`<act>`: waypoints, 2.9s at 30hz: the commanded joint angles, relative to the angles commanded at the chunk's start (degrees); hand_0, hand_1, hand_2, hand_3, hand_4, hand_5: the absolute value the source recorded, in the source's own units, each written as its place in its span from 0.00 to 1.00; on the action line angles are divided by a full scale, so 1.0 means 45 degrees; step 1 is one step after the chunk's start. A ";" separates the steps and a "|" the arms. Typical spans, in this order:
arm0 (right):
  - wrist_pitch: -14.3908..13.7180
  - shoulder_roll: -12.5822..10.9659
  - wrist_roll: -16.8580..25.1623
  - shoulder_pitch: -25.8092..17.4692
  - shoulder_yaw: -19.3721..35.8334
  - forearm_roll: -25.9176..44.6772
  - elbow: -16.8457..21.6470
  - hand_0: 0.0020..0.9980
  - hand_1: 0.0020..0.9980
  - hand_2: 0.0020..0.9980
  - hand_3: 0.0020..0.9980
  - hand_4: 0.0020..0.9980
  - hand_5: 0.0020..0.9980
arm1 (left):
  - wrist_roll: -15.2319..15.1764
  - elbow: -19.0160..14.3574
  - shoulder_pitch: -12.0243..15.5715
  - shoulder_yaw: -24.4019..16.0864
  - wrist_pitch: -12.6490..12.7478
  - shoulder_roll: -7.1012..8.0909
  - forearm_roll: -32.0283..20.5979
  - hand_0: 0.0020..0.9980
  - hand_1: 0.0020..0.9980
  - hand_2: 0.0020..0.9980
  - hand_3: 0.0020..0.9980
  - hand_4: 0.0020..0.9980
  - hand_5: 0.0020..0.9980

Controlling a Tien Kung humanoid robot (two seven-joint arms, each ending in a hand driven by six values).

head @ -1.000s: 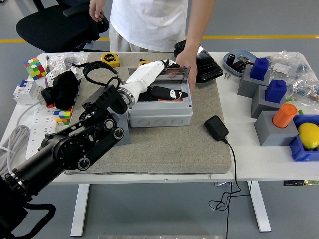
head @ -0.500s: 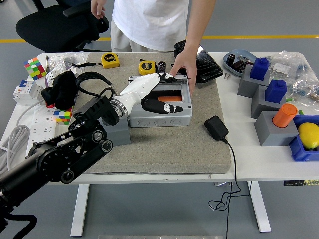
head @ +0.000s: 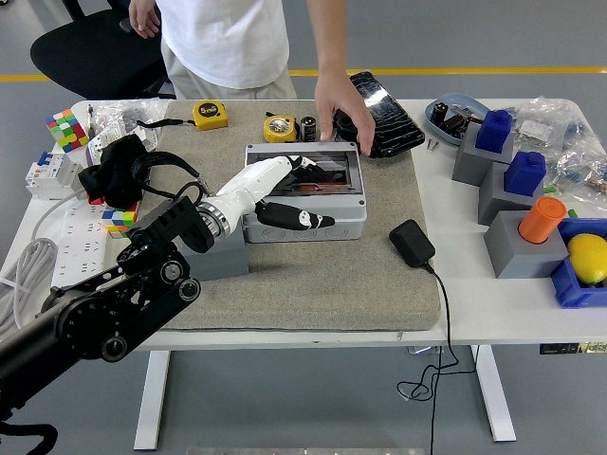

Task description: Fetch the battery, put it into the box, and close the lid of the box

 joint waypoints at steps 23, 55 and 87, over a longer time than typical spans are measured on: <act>-0.0006 0.0029 0.0005 -0.0029 0.0168 -0.0048 -0.0022 0.58 0.63 0.65 0.55 0.94 0.49 | -0.1577 -0.0404 0.3471 -0.5507 0.1184 -0.0511 -0.7184 0.71 0.80 0.78 0.77 0.99 0.48; 0.0003 0.0010 -0.0005 -0.0087 0.0527 -0.0136 -0.0037 0.58 0.63 0.65 0.55 0.94 0.50 | -0.2070 -0.0249 0.4416 -0.8172 0.1346 -0.0202 -0.9302 0.59 0.71 0.72 0.71 0.97 0.46; -0.0042 0.0020 -0.0062 0.0362 -0.0090 -0.0011 -0.0035 0.56 0.63 0.65 0.55 0.94 0.50 | -0.2073 0.0033 0.4224 -0.8365 0.1383 -0.0026 -0.8942 0.24 0.64 0.70 0.67 0.94 0.44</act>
